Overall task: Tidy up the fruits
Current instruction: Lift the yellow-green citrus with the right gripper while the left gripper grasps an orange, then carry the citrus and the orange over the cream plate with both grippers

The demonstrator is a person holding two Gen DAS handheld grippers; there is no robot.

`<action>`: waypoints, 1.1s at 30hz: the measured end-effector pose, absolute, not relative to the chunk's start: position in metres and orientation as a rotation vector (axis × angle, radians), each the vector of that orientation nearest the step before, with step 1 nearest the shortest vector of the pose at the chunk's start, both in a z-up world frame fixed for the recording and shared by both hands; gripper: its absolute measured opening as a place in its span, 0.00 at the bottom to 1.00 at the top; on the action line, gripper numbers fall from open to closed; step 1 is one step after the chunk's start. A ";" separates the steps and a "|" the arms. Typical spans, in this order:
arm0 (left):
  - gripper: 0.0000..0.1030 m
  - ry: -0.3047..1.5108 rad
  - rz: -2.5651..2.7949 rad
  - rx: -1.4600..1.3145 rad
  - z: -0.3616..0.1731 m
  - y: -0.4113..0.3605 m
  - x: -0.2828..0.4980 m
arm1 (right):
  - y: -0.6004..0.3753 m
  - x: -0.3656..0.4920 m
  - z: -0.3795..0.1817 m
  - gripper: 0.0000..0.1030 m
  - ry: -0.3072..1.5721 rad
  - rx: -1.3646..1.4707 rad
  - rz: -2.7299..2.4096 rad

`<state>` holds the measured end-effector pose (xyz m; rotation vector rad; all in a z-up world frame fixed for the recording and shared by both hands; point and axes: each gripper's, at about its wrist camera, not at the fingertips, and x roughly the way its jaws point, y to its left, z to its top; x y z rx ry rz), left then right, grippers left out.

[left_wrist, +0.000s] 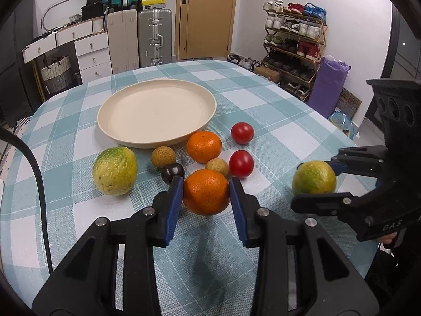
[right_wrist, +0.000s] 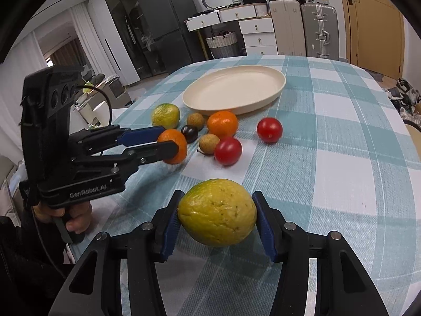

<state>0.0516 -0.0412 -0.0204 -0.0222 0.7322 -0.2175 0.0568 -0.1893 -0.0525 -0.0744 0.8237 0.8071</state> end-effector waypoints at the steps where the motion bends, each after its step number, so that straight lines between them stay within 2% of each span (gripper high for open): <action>1: 0.32 0.727 -0.215 -0.024 -0.019 -0.040 0.051 | -0.188 0.058 -0.050 0.52 0.816 -0.071 0.809; 14: 0.32 0.639 -0.149 -0.107 0.008 -0.001 0.058 | -0.173 0.097 -0.021 0.52 0.716 0.013 0.772; 33: 0.32 0.627 -0.090 -0.111 0.019 0.021 0.122 | -0.139 0.168 -0.011 0.52 0.740 0.079 0.730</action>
